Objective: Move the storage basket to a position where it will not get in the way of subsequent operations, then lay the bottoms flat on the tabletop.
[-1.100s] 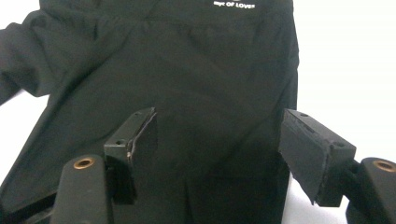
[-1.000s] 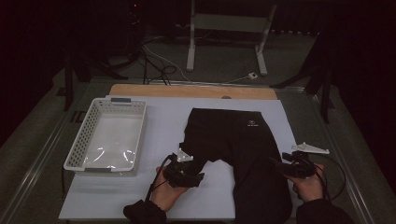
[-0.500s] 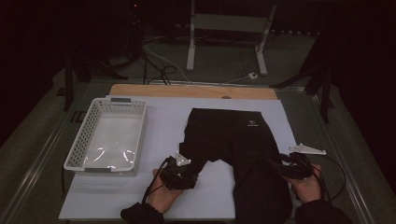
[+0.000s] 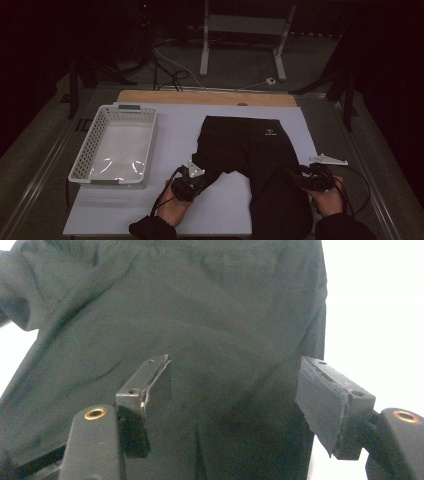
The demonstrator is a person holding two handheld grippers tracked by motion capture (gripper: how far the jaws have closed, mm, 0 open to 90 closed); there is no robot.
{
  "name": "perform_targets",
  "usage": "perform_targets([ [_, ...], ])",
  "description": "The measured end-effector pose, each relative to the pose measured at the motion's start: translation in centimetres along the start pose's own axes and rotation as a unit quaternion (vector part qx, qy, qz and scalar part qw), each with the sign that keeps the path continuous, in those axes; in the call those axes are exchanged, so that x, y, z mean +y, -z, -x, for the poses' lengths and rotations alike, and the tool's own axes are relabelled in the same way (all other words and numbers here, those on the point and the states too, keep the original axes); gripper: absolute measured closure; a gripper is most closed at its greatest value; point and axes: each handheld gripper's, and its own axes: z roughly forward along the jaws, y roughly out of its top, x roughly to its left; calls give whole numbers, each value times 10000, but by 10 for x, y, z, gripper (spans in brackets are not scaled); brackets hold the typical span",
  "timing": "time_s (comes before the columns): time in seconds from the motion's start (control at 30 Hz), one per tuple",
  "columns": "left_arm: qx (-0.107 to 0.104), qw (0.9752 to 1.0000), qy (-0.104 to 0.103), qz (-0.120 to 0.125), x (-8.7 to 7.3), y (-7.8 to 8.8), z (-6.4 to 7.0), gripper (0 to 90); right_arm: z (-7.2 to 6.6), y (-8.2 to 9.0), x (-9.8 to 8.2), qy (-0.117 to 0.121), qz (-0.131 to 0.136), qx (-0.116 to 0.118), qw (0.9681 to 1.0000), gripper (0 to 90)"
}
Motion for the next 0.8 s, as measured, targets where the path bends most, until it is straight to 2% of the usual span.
perform_targets([
  [0.27, -482, 9985, 110, 236, 8, 13, 3, 883, -2, -1, 1, 38, 42, 14, 10000, 316],
  [0.6, -701, 9967, 138, 391, 15, 17, 3, 883, -3, -1, 2, 52, 32, -1, 10000, 316],
  [0.8, -804, 9945, 126, 661, 35, 26, -3, 883, -4, -2, 1, 63, 3, 9, 10000, 316],
])
